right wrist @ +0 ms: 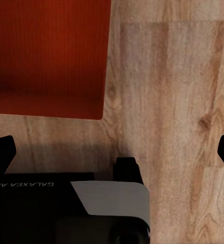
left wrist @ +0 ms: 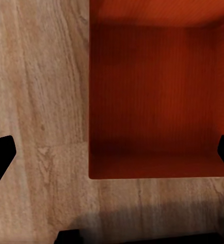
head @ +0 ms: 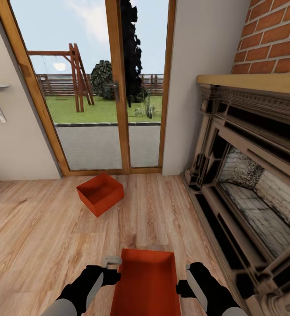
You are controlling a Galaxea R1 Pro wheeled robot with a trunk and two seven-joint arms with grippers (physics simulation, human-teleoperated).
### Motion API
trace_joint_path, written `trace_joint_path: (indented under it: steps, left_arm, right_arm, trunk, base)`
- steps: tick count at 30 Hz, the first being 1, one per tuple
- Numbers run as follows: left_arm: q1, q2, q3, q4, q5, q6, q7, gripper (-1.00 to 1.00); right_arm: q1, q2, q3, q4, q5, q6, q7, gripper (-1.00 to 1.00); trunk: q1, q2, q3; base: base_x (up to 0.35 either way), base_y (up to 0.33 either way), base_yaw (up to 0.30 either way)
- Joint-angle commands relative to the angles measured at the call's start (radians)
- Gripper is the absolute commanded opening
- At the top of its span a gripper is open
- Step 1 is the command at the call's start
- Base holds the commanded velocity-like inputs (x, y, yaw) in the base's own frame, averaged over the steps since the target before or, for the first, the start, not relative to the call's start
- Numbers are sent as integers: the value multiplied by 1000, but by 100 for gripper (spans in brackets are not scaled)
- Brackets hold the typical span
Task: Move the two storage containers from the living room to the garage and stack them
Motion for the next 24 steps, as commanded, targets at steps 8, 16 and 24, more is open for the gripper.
trace_joint_path:
  steps: [8,16,24]
  left_arm:
    - [-2,1,-4,3,-5,6,-8,100]
    - [-3,0,-6,3,-4,11,-3,100]
    - [-3,0,-3,3,-4,101,-3,100]
  right_arm:
    - [-1,1,4,1,-11,-4,-11,100]
    - [-1,1,6,1,-11,-4,-11,100]
    - [-1,1,7,-1,-11,-4,-11,100]
  trunk:
    - [0,-1,-1]
    - [0,-1,-1]
    - [0,-1,-1]
  base:
    - [0,0,0]
    - [0,0,0]
    - [0,0,0]
